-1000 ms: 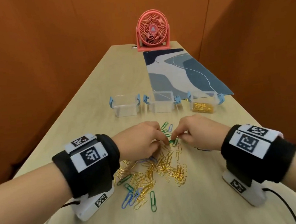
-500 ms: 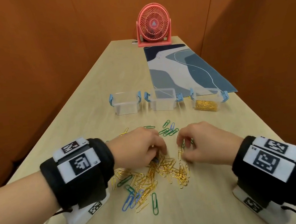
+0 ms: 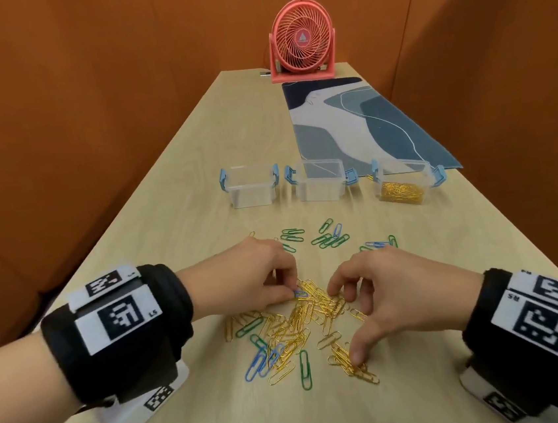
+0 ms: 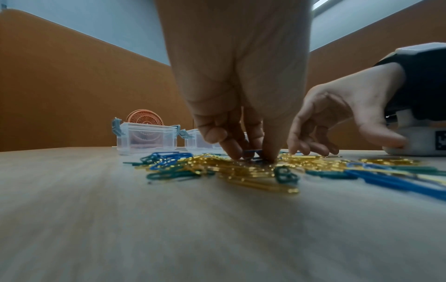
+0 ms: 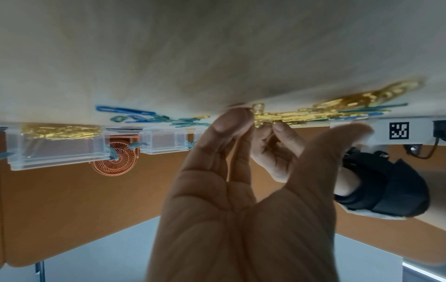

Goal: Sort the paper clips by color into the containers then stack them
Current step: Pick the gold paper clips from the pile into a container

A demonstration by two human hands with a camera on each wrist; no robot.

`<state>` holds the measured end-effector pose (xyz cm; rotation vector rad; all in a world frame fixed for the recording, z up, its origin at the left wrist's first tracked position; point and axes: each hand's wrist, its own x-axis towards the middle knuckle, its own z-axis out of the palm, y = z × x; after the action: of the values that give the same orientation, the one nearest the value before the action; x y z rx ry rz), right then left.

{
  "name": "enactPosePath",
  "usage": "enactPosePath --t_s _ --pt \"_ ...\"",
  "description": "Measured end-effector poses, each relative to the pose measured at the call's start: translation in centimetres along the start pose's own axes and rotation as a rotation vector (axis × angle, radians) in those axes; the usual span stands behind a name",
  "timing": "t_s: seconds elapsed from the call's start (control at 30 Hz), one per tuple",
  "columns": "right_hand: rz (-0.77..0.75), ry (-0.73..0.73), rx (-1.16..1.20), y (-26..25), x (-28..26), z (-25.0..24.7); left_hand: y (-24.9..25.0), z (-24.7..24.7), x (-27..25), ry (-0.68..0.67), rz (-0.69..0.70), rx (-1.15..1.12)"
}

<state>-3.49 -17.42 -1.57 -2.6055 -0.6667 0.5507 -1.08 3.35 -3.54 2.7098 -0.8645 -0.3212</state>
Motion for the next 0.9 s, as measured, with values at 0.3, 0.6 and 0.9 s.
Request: enactPosePath --t_s 0.3,0.6,0.9 --pt "-0.1 0.101 -0.021 -0.7 0.6 0.3 0.1 -0.6 0.0 0.199 -0.077 -0.075" --pt "-0.057 0.072 -0.082 -1.3 3.1 0.8 0.3 -0.2 0.1 -0.037 -0.125 -0.085" --pt "-0.076 0.113 -0.121 -1.0 2.9 0.7 -0.3 -0.4 0.5 0.098 -0.184 -0.028"
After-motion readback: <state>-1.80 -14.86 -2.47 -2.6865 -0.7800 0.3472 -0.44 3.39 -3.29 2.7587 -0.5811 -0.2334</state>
